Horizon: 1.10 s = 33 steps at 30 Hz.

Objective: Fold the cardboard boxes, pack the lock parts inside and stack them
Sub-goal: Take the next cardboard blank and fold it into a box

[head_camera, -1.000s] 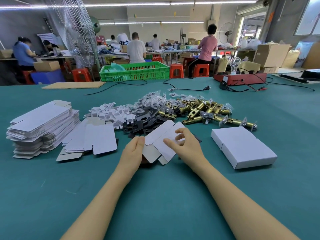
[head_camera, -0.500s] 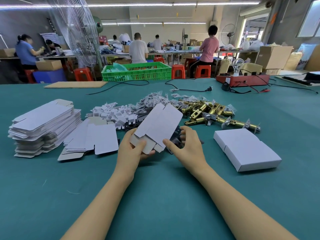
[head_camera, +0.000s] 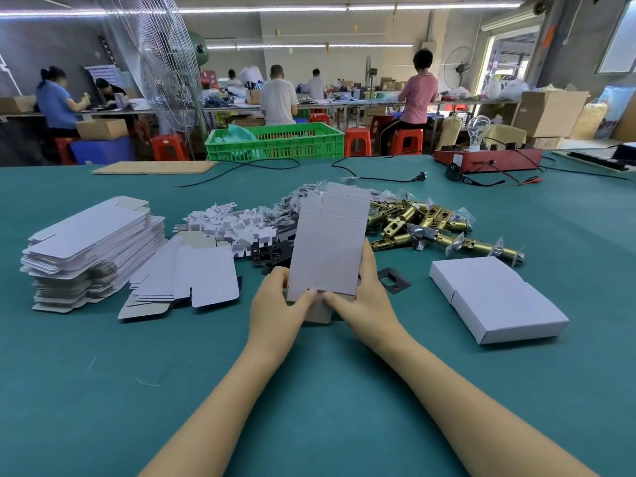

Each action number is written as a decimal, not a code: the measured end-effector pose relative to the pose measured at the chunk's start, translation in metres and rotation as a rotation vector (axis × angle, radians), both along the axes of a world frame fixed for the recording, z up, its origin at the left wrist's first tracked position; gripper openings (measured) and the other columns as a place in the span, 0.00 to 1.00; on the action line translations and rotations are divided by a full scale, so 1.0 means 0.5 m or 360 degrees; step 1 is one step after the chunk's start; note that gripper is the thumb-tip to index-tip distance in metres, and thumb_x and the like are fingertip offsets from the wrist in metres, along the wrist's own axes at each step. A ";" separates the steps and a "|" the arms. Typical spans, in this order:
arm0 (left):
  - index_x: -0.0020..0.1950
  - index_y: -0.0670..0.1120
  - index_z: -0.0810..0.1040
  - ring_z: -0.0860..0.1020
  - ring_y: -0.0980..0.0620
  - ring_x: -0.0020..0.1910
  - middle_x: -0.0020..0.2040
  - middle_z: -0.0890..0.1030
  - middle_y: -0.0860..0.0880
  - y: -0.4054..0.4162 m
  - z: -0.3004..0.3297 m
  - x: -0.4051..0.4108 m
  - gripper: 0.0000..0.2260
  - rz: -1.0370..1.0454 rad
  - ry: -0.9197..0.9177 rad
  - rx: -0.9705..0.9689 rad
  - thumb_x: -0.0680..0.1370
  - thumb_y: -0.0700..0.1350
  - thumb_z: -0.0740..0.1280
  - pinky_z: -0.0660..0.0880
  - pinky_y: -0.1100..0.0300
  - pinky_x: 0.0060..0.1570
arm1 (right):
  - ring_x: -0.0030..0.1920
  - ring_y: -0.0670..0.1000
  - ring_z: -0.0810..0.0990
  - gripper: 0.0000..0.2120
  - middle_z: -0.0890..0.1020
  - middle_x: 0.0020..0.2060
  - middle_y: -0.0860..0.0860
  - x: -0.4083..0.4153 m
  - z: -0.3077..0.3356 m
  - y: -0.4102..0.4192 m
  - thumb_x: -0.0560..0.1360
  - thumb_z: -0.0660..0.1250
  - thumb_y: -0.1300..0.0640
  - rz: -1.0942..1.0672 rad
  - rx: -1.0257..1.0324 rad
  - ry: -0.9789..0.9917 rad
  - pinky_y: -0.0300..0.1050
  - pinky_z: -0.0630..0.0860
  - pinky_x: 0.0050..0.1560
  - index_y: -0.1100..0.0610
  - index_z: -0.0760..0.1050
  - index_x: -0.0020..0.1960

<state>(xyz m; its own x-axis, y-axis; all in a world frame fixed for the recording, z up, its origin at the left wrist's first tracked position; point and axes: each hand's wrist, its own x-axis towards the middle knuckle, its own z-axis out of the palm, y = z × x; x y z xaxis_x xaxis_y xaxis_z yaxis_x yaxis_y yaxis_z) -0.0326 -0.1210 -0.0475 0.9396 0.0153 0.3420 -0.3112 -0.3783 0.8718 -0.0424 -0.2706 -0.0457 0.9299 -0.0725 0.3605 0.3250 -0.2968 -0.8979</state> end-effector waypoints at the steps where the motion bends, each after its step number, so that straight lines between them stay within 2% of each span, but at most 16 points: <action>1: 0.48 0.52 0.73 0.77 0.59 0.43 0.46 0.79 0.56 0.000 -0.002 0.001 0.07 0.0022 -0.0019 0.0062 0.76 0.45 0.71 0.72 0.68 0.40 | 0.64 0.43 0.73 0.45 0.72 0.63 0.36 -0.001 0.001 0.002 0.71 0.72 0.63 -0.0016 -0.0003 -0.0021 0.44 0.72 0.64 0.46 0.48 0.77; 3: 0.54 0.51 0.73 0.78 0.62 0.43 0.47 0.79 0.58 -0.001 0.000 0.000 0.08 0.0003 -0.0042 0.0082 0.78 0.46 0.70 0.70 0.73 0.37 | 0.64 0.41 0.73 0.44 0.72 0.63 0.36 -0.002 0.001 0.005 0.72 0.72 0.62 -0.0069 0.0039 -0.0048 0.36 0.71 0.61 0.40 0.48 0.75; 5: 0.63 0.51 0.71 0.79 0.58 0.45 0.50 0.79 0.58 -0.003 0.002 -0.002 0.13 -0.0047 -0.0054 0.0094 0.80 0.47 0.67 0.70 0.75 0.38 | 0.61 0.38 0.73 0.42 0.73 0.60 0.38 -0.004 0.002 0.009 0.73 0.71 0.60 -0.0143 0.0084 -0.0057 0.26 0.70 0.55 0.32 0.48 0.69; 7: 0.66 0.50 0.69 0.79 0.57 0.46 0.51 0.79 0.57 -0.005 0.003 -0.003 0.14 -0.0082 -0.0060 0.0128 0.81 0.48 0.64 0.70 0.75 0.38 | 0.60 0.35 0.72 0.39 0.71 0.59 0.34 -0.005 0.002 0.011 0.73 0.71 0.61 -0.0180 0.0084 -0.0070 0.23 0.68 0.53 0.31 0.51 0.65; 10: 0.64 0.47 0.71 0.78 0.51 0.47 0.51 0.79 0.53 -0.004 0.000 0.002 0.12 -0.0105 -0.0013 0.0207 0.82 0.49 0.62 0.69 0.75 0.38 | 0.66 0.39 0.68 0.36 0.70 0.66 0.37 -0.008 0.002 0.011 0.73 0.71 0.62 -0.0113 0.0050 -0.0064 0.33 0.67 0.62 0.41 0.57 0.72; 13: 0.61 0.46 0.73 0.77 0.56 0.47 0.50 0.79 0.54 -0.003 0.001 0.000 0.09 -0.0157 0.0013 0.0199 0.82 0.48 0.62 0.69 0.76 0.40 | 0.71 0.42 0.63 0.38 0.64 0.72 0.41 -0.011 0.006 0.012 0.73 0.69 0.64 -0.0136 -0.0030 -0.0094 0.42 0.64 0.70 0.48 0.54 0.76; 16: 0.60 0.51 0.73 0.79 0.56 0.54 0.53 0.81 0.57 -0.006 0.006 -0.005 0.07 -0.0265 0.0110 -0.0007 0.82 0.46 0.63 0.73 0.66 0.54 | 0.69 0.35 0.60 0.41 0.61 0.72 0.38 -0.014 0.008 0.017 0.73 0.64 0.67 -0.0237 -0.0181 -0.0158 0.31 0.61 0.66 0.41 0.49 0.75; 18: 0.64 0.55 0.71 0.79 0.59 0.57 0.58 0.82 0.56 -0.007 0.010 -0.009 0.12 -0.0361 0.0178 -0.0184 0.81 0.45 0.64 0.74 0.62 0.58 | 0.62 0.30 0.60 0.42 0.61 0.68 0.34 -0.014 0.006 0.014 0.72 0.63 0.68 -0.0288 -0.0259 -0.0167 0.21 0.60 0.57 0.37 0.46 0.73; 19: 0.69 0.55 0.68 0.80 0.59 0.58 0.59 0.82 0.54 -0.007 0.011 -0.010 0.17 -0.0397 0.0208 -0.0241 0.81 0.45 0.65 0.74 0.61 0.59 | 0.60 0.30 0.61 0.43 0.61 0.67 0.33 -0.014 0.004 0.012 0.72 0.63 0.68 -0.0302 -0.0284 -0.0163 0.20 0.61 0.54 0.38 0.47 0.74; 21: 0.73 0.53 0.65 0.81 0.56 0.57 0.59 0.83 0.51 -0.008 0.011 -0.010 0.22 -0.0456 0.0267 -0.0325 0.80 0.46 0.66 0.76 0.61 0.57 | 0.59 0.38 0.68 0.43 0.62 0.67 0.33 -0.015 0.001 0.008 0.71 0.63 0.68 -0.0326 -0.0345 -0.0168 0.28 0.68 0.50 0.42 0.48 0.77; 22: 0.72 0.53 0.66 0.81 0.56 0.56 0.58 0.83 0.50 -0.010 0.010 -0.010 0.22 -0.0472 0.0285 -0.0367 0.80 0.47 0.67 0.78 0.62 0.54 | 0.58 0.44 0.72 0.43 0.64 0.69 0.35 -0.016 0.000 0.008 0.71 0.64 0.67 -0.0345 -0.0390 -0.0182 0.35 0.70 0.48 0.42 0.48 0.77; 24: 0.67 0.51 0.69 0.82 0.56 0.54 0.59 0.83 0.49 -0.012 0.011 -0.009 0.19 -0.0448 0.0296 -0.0491 0.78 0.48 0.68 0.78 0.63 0.49 | 0.52 0.50 0.75 0.45 0.67 0.71 0.41 -0.020 0.000 0.013 0.70 0.64 0.68 -0.0370 -0.0482 -0.0245 0.39 0.68 0.43 0.40 0.46 0.76; 25: 0.65 0.50 0.71 0.82 0.56 0.53 0.59 0.82 0.49 -0.012 0.012 -0.008 0.18 -0.0418 0.0302 -0.0564 0.77 0.50 0.69 0.78 0.62 0.50 | 0.52 0.51 0.76 0.45 0.67 0.72 0.43 -0.022 0.001 0.017 0.69 0.64 0.68 -0.0364 -0.0516 -0.0288 0.39 0.68 0.42 0.39 0.46 0.75; 28: 0.60 0.49 0.75 0.82 0.51 0.52 0.53 0.85 0.49 -0.007 0.013 -0.006 0.19 -0.0362 0.0322 -0.0665 0.73 0.56 0.72 0.78 0.47 0.58 | 0.56 0.54 0.76 0.44 0.69 0.71 0.47 -0.029 0.001 0.026 0.69 0.62 0.70 -0.0323 -0.0522 -0.0395 0.45 0.74 0.46 0.40 0.47 0.74; 31: 0.60 0.47 0.76 0.83 0.44 0.52 0.48 0.86 0.46 -0.004 0.014 -0.009 0.22 -0.0374 0.0324 -0.0664 0.72 0.59 0.71 0.78 0.44 0.58 | 0.59 0.52 0.74 0.42 0.70 0.70 0.49 -0.029 -0.001 0.028 0.71 0.62 0.69 -0.0315 -0.0506 -0.0402 0.42 0.73 0.48 0.41 0.47 0.74; 33: 0.60 0.45 0.76 0.84 0.45 0.50 0.47 0.86 0.46 -0.005 0.015 -0.010 0.23 -0.0387 0.0343 -0.0686 0.72 0.57 0.70 0.79 0.47 0.57 | 0.62 0.48 0.71 0.42 0.68 0.71 0.48 -0.026 -0.004 0.029 0.71 0.62 0.69 -0.0289 -0.0494 -0.0395 0.36 0.69 0.49 0.42 0.48 0.75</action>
